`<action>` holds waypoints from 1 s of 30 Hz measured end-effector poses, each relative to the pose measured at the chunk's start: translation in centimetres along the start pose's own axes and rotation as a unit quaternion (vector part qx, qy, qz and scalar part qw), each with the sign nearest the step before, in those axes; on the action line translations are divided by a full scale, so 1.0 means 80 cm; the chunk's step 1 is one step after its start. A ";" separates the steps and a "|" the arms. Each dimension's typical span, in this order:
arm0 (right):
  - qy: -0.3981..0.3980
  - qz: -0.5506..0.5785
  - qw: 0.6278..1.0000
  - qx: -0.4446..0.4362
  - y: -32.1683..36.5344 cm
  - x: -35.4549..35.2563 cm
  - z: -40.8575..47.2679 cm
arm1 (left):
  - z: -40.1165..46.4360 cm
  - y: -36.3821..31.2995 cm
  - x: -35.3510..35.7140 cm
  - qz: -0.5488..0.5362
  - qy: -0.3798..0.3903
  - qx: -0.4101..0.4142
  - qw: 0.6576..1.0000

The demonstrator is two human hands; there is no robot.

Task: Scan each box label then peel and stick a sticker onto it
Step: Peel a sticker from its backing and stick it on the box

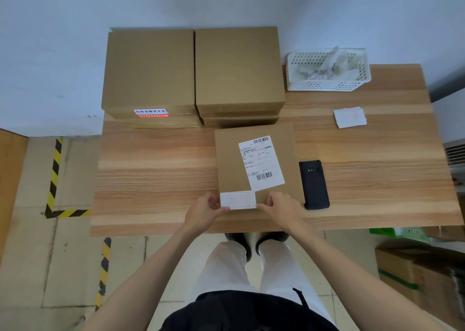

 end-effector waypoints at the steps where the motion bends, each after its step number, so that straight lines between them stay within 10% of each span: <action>1: 0.009 0.015 1.000 0.001 -0.006 -0.001 0.002 | 0.001 0.001 0.001 -0.003 0.002 0.001 1.000; 12: -0.212 0.081 0.973 0.036 -0.047 -0.103 0.031 | 0.023 -0.033 -0.021 -0.147 0.016 0.005 0.989; 20: -0.009 0.385 0.920 0.075 -0.076 -0.046 0.075 | 0.041 -0.062 -0.003 -0.237 0.056 0.016 0.970; 30: -0.133 0.416 0.899 0.006 -0.086 -0.119 0.010 | -0.002 -0.141 -0.040 -0.171 0.000 0.104 0.980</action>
Point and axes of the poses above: each hand's wrist, its own z-axis towards the middle knuckle, its own x-axis out of the palm, y = z × x, the point moved 10 cm from there along z, towards the middle knuckle, and after that the axes turned 7 degrees about z, right-handed, at the moved point
